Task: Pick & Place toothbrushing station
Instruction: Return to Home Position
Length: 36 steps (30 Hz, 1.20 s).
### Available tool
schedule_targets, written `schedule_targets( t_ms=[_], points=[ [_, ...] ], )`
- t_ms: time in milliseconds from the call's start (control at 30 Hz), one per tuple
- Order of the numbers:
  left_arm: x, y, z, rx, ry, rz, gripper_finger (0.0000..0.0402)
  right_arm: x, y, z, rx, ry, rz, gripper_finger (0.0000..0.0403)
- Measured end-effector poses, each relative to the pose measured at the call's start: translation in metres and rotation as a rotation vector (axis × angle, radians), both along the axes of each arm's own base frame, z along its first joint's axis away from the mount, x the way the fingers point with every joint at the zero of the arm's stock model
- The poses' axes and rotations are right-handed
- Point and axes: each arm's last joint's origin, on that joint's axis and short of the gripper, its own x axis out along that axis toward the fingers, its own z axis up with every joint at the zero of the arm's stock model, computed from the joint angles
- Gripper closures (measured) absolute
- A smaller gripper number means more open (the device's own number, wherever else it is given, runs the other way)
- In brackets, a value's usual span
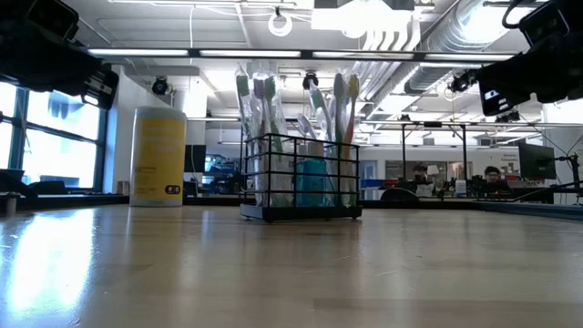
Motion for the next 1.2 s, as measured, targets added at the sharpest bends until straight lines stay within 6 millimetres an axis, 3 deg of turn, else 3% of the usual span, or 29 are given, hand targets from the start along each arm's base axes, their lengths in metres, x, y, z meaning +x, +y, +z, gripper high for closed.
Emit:
schedule_targets(
  t_ms=[533, 1200],
  points=[
    [0.000, 0.000, -0.001, 0.000, 0.007, 0.003, 0.0401, -0.001, -0.004, -0.014, -0.040, 0.141, -0.028, 0.0400],
    [0.000, 0.000, -0.001, 0.000, 0.004, 0.013, 0.0401, -0.001, -0.004, -0.015, -0.041, 0.145, -0.028, 0.0400]
  ],
)
